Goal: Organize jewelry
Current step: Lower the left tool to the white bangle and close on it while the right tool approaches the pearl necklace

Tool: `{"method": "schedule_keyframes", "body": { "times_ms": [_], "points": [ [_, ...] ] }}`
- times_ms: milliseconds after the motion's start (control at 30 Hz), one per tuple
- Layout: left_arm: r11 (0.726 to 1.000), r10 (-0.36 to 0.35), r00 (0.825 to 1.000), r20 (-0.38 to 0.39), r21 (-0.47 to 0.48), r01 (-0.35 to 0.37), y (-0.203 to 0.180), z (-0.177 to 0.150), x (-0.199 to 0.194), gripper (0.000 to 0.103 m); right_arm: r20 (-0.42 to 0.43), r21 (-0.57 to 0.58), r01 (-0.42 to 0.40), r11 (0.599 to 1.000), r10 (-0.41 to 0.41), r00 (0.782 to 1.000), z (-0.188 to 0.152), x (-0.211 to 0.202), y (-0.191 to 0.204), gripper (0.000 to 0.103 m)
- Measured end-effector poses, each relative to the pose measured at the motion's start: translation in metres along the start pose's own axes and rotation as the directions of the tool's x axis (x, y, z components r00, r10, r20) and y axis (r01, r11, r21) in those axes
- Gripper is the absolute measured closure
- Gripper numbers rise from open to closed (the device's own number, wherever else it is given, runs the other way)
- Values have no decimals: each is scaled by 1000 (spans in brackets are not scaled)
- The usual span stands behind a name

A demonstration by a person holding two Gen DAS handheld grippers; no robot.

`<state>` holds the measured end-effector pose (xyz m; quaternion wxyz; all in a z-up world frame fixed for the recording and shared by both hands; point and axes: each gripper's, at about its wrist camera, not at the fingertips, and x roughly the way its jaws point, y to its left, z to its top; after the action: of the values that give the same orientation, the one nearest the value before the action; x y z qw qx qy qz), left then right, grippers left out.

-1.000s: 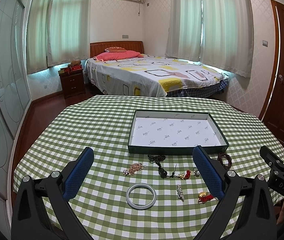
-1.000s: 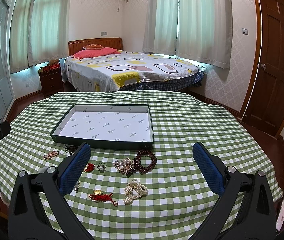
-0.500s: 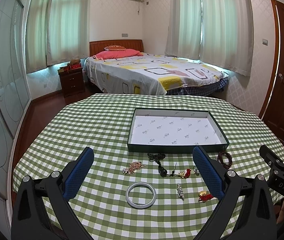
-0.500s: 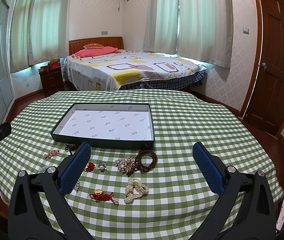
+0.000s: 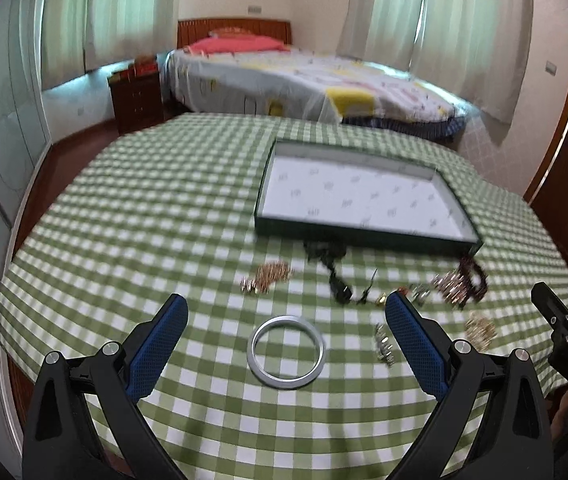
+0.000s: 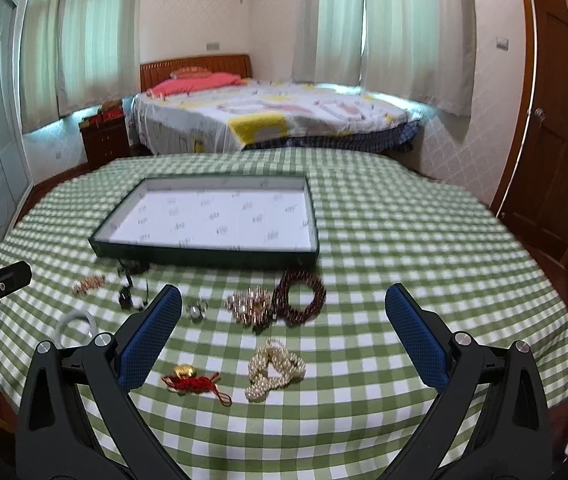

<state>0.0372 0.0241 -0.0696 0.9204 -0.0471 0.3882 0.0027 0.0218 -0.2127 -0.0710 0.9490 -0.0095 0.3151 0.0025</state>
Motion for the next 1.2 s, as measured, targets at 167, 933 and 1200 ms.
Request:
{"method": "schedule_keyframes", "body": {
  "times_ms": [167,933,1200],
  "points": [
    [1000,4,996,-90,24,-2,-1,-15,35,7,-91,4,-16,1000,17,996,-16,31,-1,4],
    [996,59,983,-172,77,-46,0,-33,81,35,-217,55,-49,997,60,974,-31,70,-9,4],
    [996,52,984,-169,83,-39,0,-32,83,35,-231,50,-21,999,32,972,-33,70,-15,4]
  ]
}}
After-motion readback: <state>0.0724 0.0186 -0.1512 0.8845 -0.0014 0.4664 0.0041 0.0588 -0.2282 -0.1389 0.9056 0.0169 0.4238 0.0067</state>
